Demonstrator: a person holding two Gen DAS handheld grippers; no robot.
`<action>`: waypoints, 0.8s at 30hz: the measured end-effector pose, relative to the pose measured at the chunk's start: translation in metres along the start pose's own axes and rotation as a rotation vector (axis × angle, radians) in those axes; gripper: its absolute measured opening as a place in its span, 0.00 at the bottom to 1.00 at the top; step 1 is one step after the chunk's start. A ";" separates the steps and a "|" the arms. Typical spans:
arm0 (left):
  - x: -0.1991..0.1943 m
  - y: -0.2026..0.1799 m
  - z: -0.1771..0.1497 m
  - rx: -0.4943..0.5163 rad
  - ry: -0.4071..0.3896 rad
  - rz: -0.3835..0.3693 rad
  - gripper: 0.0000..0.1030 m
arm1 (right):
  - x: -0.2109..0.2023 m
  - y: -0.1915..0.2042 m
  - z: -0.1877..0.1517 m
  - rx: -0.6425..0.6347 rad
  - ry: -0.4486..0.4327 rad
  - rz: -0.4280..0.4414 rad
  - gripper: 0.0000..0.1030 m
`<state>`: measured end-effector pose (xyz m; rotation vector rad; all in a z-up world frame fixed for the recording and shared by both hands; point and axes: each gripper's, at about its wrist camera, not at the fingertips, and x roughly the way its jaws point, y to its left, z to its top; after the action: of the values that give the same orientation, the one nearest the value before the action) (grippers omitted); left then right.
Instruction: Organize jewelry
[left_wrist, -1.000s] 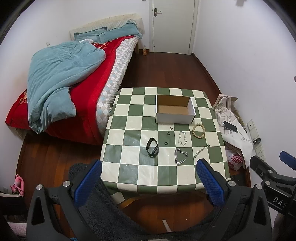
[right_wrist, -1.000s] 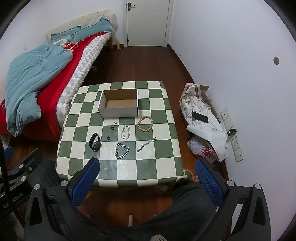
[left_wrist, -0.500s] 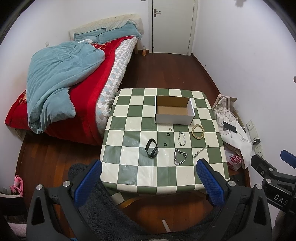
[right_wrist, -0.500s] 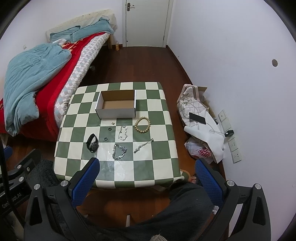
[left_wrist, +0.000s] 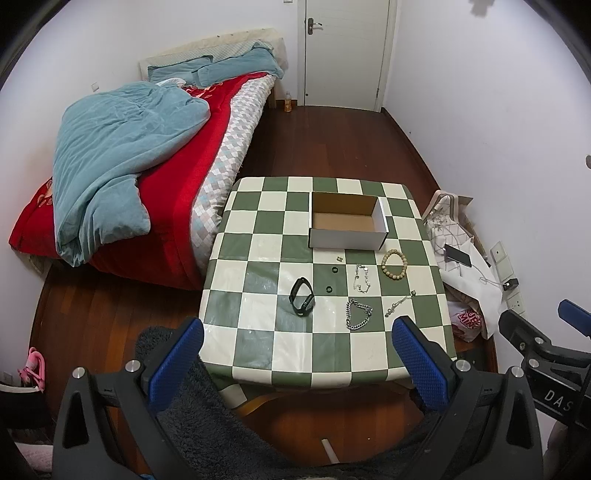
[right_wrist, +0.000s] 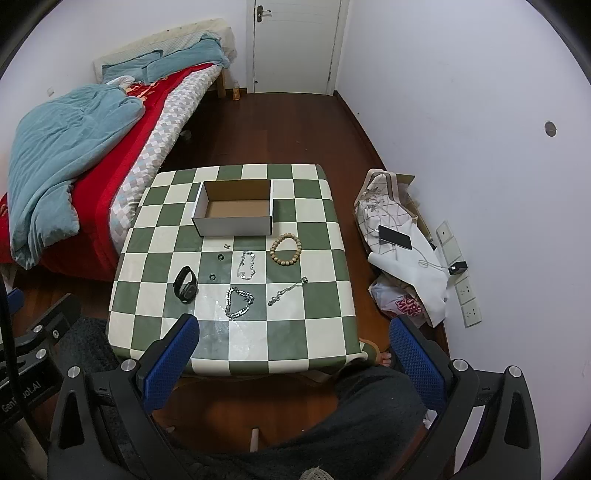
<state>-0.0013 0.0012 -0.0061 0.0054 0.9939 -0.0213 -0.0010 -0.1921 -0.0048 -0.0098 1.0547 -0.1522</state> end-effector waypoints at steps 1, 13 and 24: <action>0.000 -0.001 0.001 0.002 0.000 0.000 1.00 | 0.000 -0.001 0.001 0.000 0.000 0.001 1.00; 0.000 -0.005 0.003 0.002 0.002 -0.002 1.00 | 0.000 -0.001 0.001 -0.004 0.000 0.001 1.00; 0.000 -0.004 0.004 0.000 0.002 -0.003 1.00 | -0.001 0.002 0.002 -0.009 -0.005 -0.006 1.00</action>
<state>0.0020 -0.0027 -0.0038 0.0034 0.9957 -0.0244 0.0003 -0.1898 -0.0037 -0.0214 1.0505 -0.1529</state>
